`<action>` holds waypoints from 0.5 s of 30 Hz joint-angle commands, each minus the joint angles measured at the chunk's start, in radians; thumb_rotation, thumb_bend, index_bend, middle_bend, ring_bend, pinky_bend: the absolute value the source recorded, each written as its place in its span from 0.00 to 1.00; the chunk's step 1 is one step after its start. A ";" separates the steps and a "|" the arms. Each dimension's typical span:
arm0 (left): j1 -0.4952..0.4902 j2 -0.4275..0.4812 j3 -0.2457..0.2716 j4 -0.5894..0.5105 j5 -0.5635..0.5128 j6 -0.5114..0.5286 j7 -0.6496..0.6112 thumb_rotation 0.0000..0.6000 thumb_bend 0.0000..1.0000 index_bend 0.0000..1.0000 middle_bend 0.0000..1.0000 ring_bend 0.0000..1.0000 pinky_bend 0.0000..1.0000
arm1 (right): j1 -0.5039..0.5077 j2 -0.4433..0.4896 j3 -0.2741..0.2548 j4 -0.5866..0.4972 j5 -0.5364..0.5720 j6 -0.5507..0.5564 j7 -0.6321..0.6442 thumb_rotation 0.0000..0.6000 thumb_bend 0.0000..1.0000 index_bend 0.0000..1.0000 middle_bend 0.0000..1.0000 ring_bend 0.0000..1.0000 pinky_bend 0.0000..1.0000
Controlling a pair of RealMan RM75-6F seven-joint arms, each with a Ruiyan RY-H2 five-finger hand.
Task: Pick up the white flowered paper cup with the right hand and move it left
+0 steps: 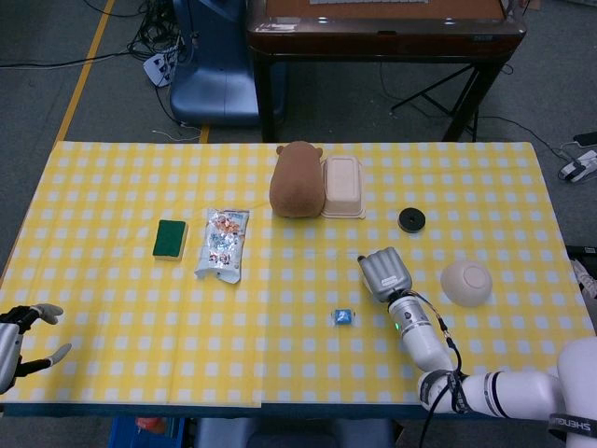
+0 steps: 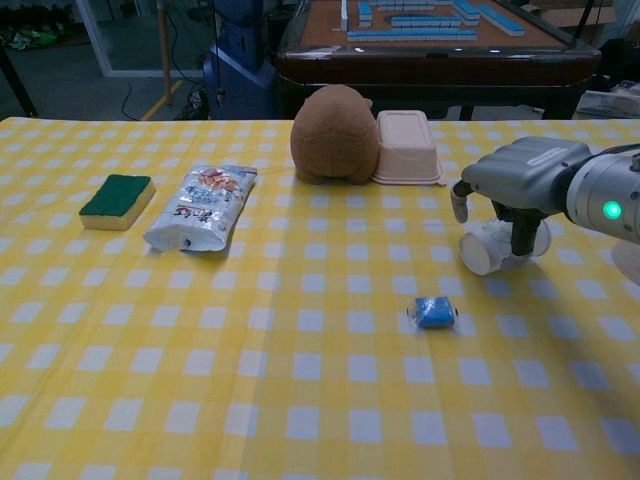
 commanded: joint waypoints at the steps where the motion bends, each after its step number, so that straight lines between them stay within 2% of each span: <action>1: 0.000 0.001 -0.001 0.001 -0.001 0.000 -0.003 1.00 0.00 0.50 0.48 0.39 0.47 | 0.009 -0.011 -0.005 0.012 0.008 0.009 -0.009 1.00 0.04 0.34 1.00 1.00 1.00; 8: 0.000 0.003 -0.002 0.003 -0.003 -0.001 -0.010 1.00 0.00 0.50 0.48 0.39 0.47 | 0.020 -0.032 -0.017 0.039 0.021 0.021 -0.017 1.00 0.06 0.47 1.00 1.00 1.00; 15: -0.001 0.003 -0.003 0.004 -0.006 -0.005 -0.010 1.00 0.00 0.50 0.48 0.39 0.47 | 0.001 -0.009 -0.021 0.017 -0.045 0.014 0.064 1.00 0.08 0.48 1.00 1.00 1.00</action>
